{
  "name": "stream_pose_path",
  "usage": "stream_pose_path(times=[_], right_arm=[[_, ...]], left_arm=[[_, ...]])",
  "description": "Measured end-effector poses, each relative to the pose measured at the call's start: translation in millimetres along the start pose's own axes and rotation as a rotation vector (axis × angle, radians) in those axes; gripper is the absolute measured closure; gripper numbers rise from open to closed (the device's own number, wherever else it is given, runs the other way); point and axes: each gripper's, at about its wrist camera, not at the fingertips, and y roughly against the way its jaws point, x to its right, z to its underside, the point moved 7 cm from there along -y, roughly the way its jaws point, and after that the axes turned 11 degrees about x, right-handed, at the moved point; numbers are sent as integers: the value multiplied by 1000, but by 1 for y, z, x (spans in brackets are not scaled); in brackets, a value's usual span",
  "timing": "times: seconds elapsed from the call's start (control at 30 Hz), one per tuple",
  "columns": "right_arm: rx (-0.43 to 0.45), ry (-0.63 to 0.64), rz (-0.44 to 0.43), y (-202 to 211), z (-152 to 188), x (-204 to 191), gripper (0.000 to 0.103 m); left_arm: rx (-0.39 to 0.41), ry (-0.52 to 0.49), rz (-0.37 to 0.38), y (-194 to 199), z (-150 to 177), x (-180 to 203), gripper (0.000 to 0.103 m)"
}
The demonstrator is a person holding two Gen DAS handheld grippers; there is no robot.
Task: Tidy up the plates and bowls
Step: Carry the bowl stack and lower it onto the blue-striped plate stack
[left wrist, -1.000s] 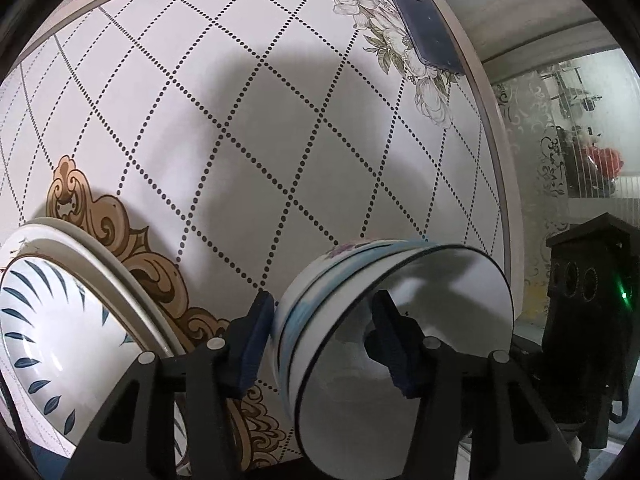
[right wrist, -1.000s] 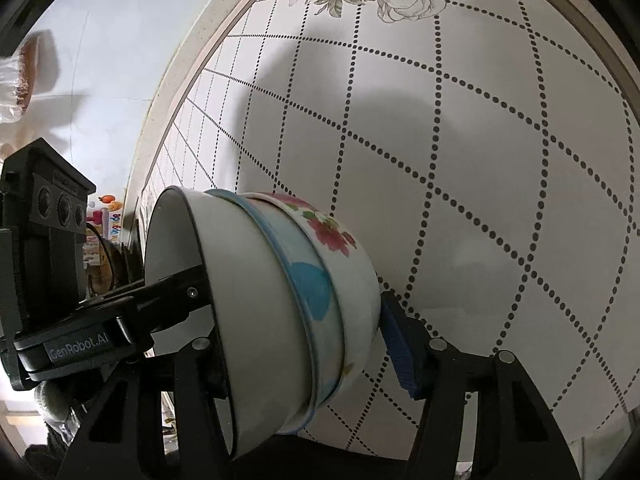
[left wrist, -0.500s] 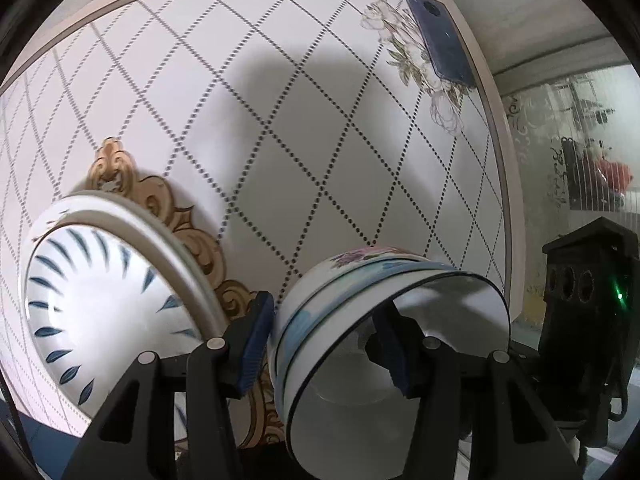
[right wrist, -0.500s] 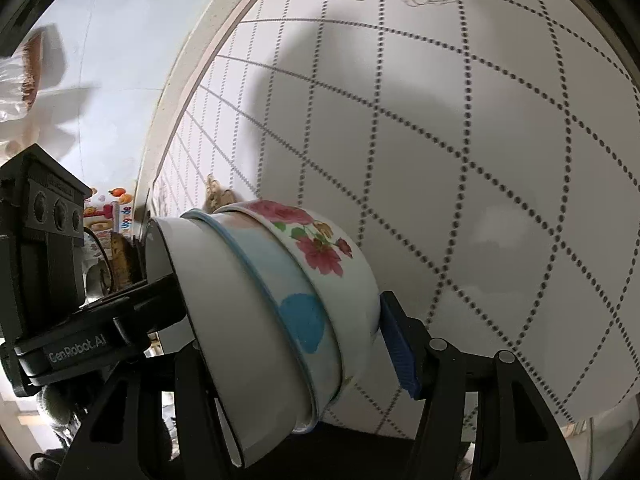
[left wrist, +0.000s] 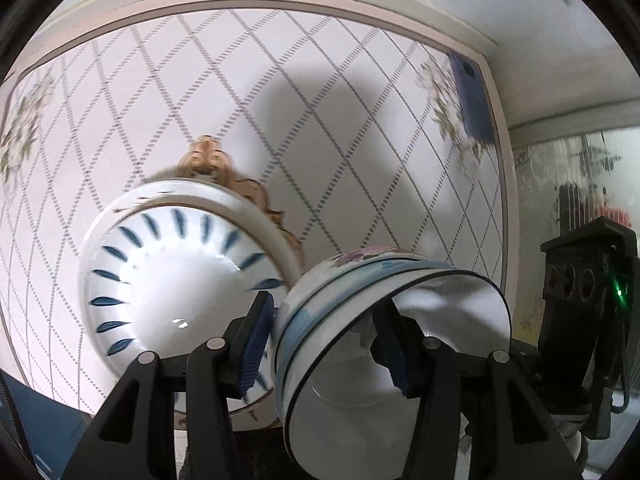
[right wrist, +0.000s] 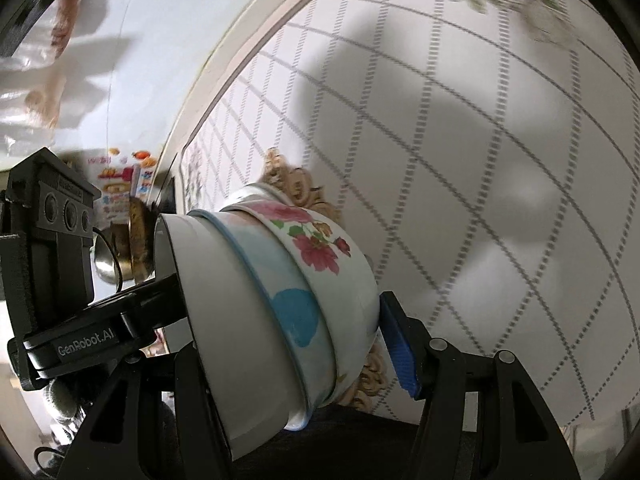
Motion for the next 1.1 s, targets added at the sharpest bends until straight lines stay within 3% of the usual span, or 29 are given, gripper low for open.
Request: stream_pose_path(times=[0.67,1.1], right_arm=[[-214,160,-52,-97,11,-77,41],[-265,186,-27,-131,18,-83,41]], left_arm=[[57,271,-96,25,12,-120,54],[58,299,-102,16,14,-139,54]])
